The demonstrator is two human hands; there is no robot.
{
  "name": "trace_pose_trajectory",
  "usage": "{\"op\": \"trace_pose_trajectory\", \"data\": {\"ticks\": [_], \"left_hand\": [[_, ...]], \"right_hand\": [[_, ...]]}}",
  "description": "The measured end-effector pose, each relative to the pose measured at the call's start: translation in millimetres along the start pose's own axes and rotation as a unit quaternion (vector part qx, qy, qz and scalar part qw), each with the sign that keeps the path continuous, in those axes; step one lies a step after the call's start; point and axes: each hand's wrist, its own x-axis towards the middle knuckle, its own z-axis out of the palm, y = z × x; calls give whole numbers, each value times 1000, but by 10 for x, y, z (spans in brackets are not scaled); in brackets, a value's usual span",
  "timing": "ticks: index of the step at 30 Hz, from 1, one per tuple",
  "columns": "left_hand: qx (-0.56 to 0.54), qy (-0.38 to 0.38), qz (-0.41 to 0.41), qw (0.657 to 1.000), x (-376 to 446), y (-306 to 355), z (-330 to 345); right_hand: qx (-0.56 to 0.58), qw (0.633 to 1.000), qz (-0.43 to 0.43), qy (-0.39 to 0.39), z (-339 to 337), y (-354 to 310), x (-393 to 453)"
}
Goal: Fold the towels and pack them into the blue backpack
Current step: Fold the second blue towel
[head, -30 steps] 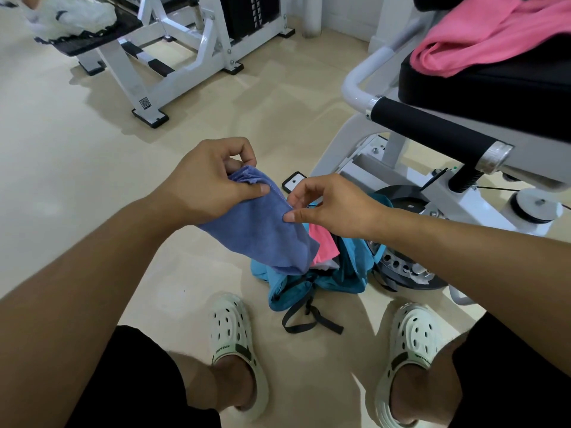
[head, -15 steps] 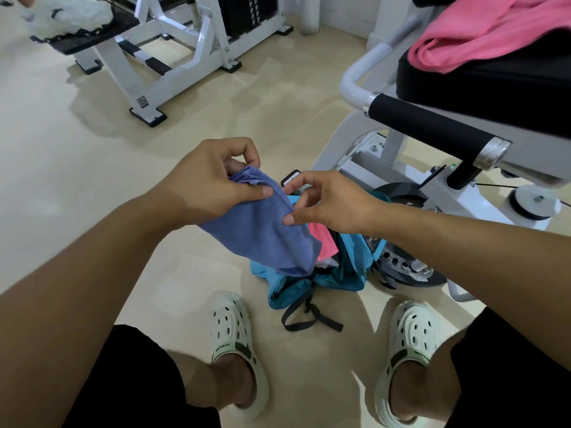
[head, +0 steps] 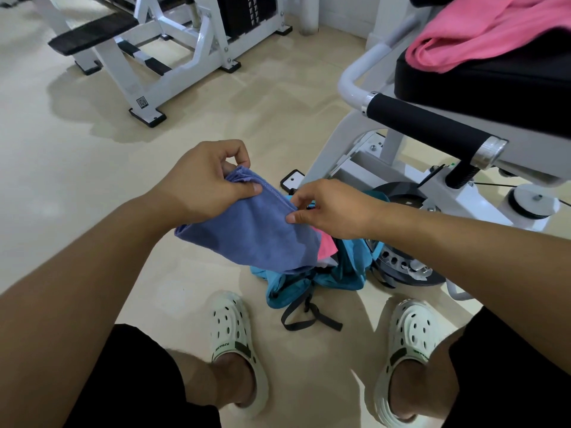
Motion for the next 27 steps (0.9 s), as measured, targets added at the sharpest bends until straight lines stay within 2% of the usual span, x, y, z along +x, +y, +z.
{"op": "trace_pose_trajectory", "data": {"ticks": [4,7,13,17,19,22,27], "left_hand": [[-14,19,-2,1000,-7,31,-6],[-33,33,-12,999,9,18,-23],[-51,128,-48,989,107,-126,-105],[-29,145,-79,986,171,-296,-122],[-10,146,-93,985,200,-376,-105],[-4,130,-73,989,213,-364,-25],[-21,-3,30,999,128,-60,232]], "right_hand": [[-70,997,-15,-21,50,52,-10],[-65,997,2,-36,71,85,-24],[-55,995,55,-56,35,132,1],[-60,991,94,-77,-54,140,4],[-55,993,91,-51,-81,126,-10],[-9,999,45,21,-96,31,-50],[58,996,-46,54,-74,-236,-183]]}}
